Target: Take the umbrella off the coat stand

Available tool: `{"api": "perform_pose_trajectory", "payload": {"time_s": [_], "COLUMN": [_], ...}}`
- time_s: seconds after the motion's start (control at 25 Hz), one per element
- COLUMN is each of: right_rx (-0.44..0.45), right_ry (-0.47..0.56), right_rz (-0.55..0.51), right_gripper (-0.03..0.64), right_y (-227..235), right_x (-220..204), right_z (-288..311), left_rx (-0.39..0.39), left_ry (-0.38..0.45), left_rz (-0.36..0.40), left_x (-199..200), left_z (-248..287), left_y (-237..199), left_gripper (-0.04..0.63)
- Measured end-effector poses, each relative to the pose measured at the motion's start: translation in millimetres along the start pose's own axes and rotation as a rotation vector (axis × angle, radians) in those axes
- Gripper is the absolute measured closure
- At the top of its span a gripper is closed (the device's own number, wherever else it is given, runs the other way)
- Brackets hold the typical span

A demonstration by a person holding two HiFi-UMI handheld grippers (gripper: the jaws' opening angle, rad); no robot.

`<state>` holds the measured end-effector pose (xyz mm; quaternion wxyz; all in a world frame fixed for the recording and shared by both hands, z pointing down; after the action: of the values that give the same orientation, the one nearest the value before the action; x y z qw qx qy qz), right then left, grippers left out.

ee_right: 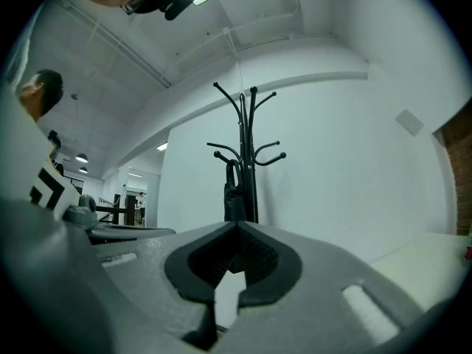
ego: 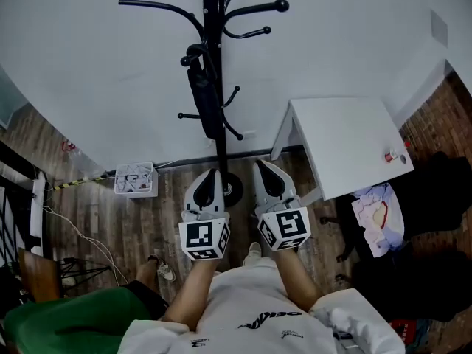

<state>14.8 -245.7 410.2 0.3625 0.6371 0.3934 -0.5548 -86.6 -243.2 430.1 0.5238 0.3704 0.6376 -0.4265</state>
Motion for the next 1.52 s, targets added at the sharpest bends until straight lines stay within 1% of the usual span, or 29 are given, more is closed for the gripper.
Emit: {"api": "perform_pose_trajectory", "payload": {"time_s": [0.12,0.24,0.44,0.56,0.84,0.96,1.16,1.28,1.52], "right_rx": [0.008,0.022,0.043,0.05,0.058,0.056,0.06,0.068,0.074], "right_ry": [-0.002,-0.006,-0.011,-0.014,-0.021,-0.026,-0.032,-0.035,-0.036], "right_rz": [0.008,0.013,0.016,0.019,0.018,0.017,0.016,0.017,0.022], "right_gripper": [0.624,0.624,0.624,0.624,0.624,0.624,0.624,0.624,0.624], "right_y": [9,15,25,30,45,50,55,57,61], "right_x": [-3,-8,-12,-15,-21,-23,-27,-27,-30], "right_z": [9,19,34,40,52,56,60,62,67], "left_rx": [0.012,0.022,0.038,0.043,0.06,0.072,0.092,0.102,0.105], "left_ry": [0.0,0.0,-0.007,-0.014,-0.032,-0.029,-0.028,-0.037,-0.072], "left_rz": [0.008,-0.005,-0.022,-0.024,-0.008,0.003,0.011,0.01,0.04], "left_x": [0,-1,-4,-4,-8,-6,0,0,-7], "left_z": [14,29,53,66,99,113,136,147,170], "left_y": [-4,-12,-23,-30,-41,-49,-65,-71,-80], "left_gripper": [0.595,0.584,0.529,0.482,0.402,0.379,0.344,0.337,0.325]}}
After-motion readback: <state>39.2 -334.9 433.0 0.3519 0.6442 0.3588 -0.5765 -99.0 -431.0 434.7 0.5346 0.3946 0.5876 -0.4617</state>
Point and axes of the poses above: the fingertips, and each gripper's own axes: z forward along the fingers, y to its right, x out of its top, the point moved 1 cm from there along -z, backward along the fingers, and after that the axes turned 4 degrees about y, right-handed, at the moved point
